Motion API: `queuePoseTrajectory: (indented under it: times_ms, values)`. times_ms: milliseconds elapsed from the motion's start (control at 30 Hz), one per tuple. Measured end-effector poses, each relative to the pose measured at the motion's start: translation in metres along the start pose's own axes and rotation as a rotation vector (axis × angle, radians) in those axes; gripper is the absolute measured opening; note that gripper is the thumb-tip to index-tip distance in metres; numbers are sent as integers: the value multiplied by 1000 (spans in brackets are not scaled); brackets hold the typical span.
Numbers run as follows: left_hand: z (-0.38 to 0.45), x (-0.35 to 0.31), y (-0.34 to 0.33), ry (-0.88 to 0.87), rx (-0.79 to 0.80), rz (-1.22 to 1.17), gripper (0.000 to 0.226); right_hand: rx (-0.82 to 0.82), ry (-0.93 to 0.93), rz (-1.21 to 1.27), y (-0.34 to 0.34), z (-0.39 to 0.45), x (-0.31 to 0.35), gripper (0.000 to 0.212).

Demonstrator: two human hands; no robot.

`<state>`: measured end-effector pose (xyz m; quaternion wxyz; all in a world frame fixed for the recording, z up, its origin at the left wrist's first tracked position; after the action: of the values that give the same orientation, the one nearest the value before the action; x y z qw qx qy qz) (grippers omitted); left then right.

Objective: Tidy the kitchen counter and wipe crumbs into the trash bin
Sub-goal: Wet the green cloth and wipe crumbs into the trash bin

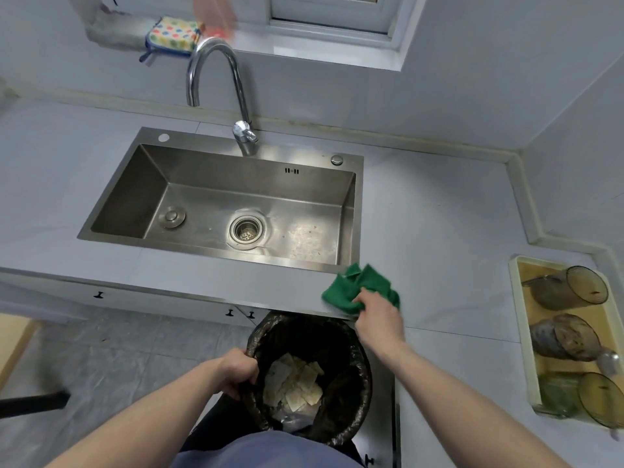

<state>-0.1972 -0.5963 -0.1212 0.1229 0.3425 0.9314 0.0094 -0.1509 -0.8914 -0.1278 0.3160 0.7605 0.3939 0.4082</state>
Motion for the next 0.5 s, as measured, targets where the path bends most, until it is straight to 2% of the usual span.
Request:
queuePoseTrajectory:
  times_ms: [167, 267, 367, 500]
  values:
    - [0, 3, -4, 3, -5, 14, 37, 142, 194, 57, -47, -36, 51, 36]
    - [0, 5, -6, 3, -13, 13, 36, 204, 260, 157, -48, -41, 59, 31]
    - [-3, 4, -6, 1, -17, 15, 34, 139, 250, 256, -19, -41, 43, 30]
    - [-7, 3, -7, -22, -10, 29, 35, -76, 174, 362, 41, -27, -3, 34]
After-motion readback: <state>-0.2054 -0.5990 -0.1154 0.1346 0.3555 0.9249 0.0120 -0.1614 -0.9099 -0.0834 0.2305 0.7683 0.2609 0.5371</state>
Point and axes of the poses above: each hand's wrist, its own z-axis towards the middle knuckle, its own y-axis out of the back of the hand, x = y × z, the point moved 2 cm from there along z, towards the middle knuckle, and after that the axes turned 8 degrees about x, right-handed, at the moved point
